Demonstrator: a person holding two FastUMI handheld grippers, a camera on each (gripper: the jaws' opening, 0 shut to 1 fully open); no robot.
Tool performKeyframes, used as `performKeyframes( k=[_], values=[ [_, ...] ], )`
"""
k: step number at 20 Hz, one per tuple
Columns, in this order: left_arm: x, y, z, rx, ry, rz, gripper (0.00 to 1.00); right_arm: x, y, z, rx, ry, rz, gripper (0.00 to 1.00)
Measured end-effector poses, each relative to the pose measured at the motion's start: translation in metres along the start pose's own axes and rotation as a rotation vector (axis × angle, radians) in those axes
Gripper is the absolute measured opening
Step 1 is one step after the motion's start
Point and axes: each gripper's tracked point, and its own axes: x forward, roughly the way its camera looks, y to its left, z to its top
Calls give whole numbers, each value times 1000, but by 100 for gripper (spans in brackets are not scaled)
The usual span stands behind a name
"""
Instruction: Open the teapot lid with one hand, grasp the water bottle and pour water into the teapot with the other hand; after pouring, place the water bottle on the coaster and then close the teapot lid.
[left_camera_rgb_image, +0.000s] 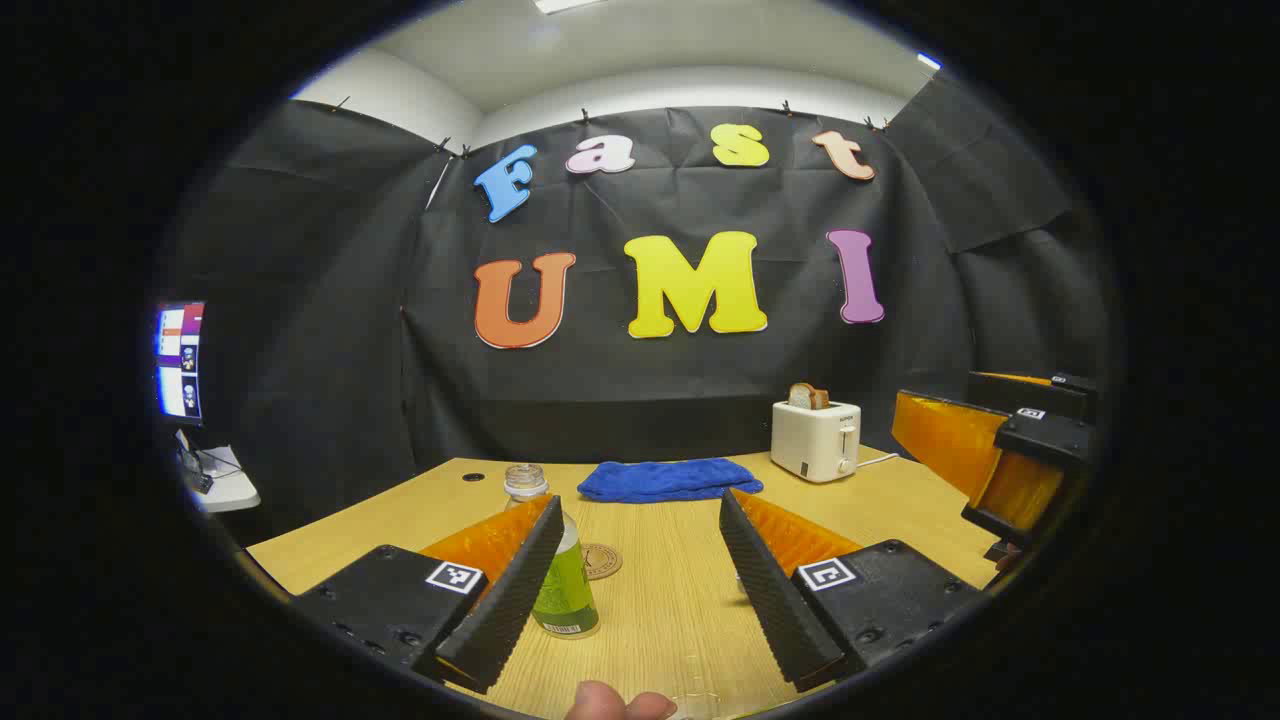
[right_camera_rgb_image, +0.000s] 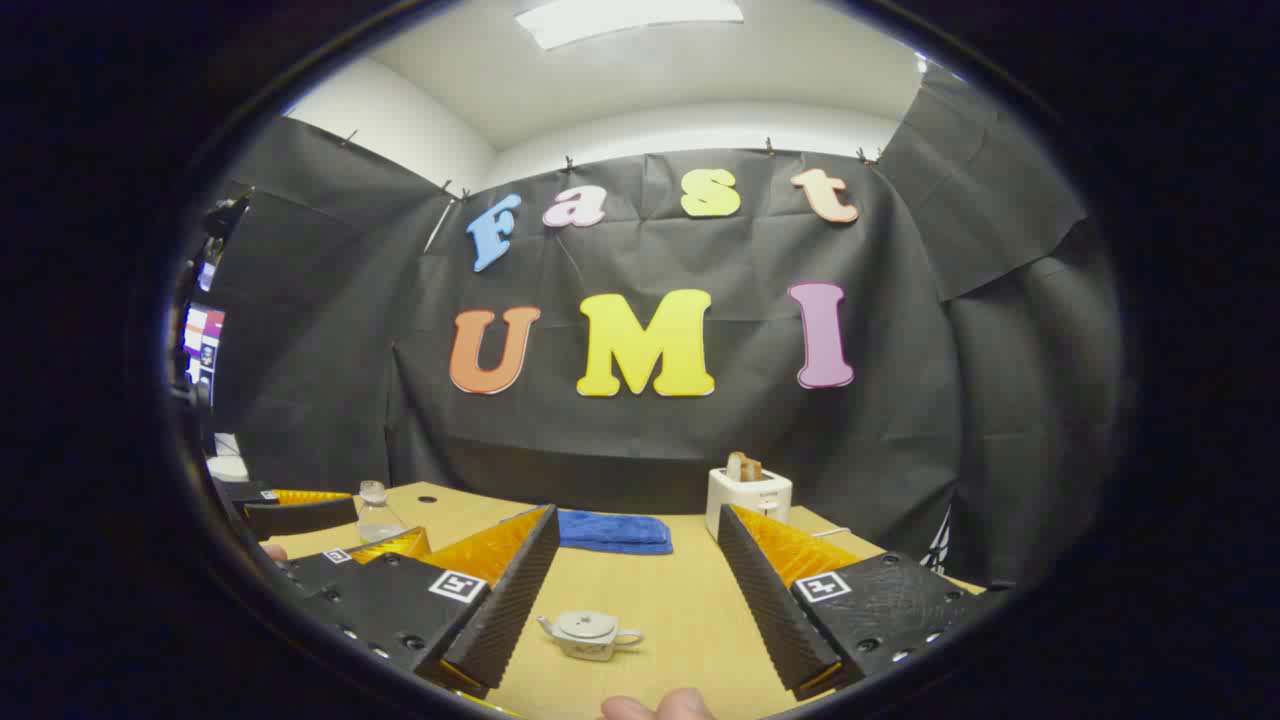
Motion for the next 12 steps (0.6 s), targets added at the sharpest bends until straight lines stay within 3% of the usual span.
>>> performKeyframes(
  k=[12],
  values=[
    [-3,6,2,-23,5,8,98,3,3,-5,-2,14,-4,96]
  ],
)
